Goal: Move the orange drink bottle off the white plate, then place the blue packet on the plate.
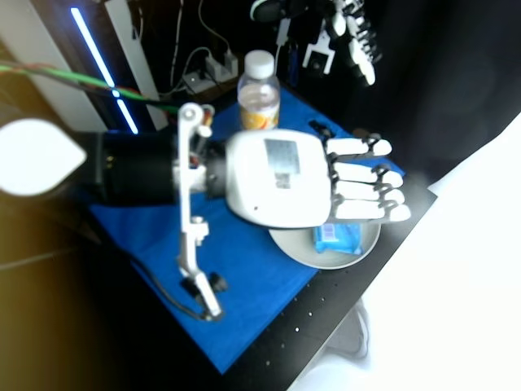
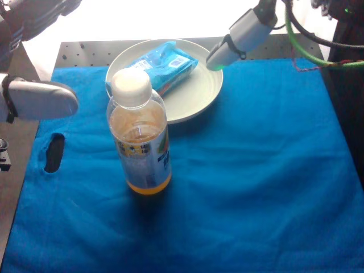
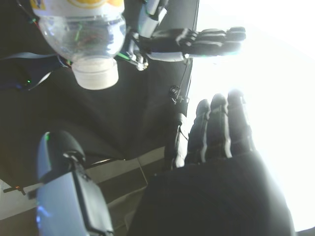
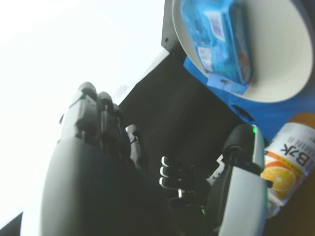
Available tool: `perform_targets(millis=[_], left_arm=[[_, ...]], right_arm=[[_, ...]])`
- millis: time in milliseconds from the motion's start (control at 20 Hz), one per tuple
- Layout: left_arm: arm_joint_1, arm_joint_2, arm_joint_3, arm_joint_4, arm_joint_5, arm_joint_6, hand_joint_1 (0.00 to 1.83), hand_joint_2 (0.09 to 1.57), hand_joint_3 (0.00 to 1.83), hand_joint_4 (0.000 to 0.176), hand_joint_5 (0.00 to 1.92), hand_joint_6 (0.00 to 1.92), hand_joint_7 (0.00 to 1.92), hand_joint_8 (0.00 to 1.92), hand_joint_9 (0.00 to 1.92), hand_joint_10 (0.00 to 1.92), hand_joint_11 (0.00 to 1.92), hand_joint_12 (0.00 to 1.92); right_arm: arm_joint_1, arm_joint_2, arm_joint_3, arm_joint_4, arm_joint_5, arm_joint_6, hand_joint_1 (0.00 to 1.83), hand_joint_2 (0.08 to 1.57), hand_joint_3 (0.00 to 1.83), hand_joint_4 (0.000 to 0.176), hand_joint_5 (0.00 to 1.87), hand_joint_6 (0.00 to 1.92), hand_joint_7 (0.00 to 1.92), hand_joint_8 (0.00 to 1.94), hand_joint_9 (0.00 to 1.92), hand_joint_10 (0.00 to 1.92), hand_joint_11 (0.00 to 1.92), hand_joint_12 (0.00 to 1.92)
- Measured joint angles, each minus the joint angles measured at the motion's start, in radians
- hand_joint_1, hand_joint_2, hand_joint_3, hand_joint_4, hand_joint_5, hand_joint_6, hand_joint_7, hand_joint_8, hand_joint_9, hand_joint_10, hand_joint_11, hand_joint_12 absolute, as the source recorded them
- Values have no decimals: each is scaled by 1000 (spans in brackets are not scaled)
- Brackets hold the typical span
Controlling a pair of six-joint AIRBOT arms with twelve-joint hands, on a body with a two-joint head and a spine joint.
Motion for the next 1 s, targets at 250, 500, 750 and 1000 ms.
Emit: perform_targets(millis=[250,500,750,1000], left_arm=[[0,0,0,-8,-3,0,479,807,4,176,0,0,0,0,0,0,0,0],[11,3,-2,-50,-37,14,395,839,13,157,0,0,0,0,0,0,0,0],[11,26,-8,-70,-80,39,527,889,0,172,0,0,0,0,0,0,0,0],[10,27,-27,-70,-123,53,484,956,0,176,0,0,0,0,0,0,0,0]], right_arm=[[-18,61,-46,113,19,-63,898,722,0,176,0,0,120,6,136,3,93,92],[-51,118,-109,237,98,-129,769,680,0,176,18,4,130,13,168,13,128,107],[-101,195,-175,405,192,-268,885,726,9,176,51,4,150,0,125,0,52,89],[-155,251,-241,580,317,-368,942,744,13,176,34,0,119,0,64,0,45,83]])
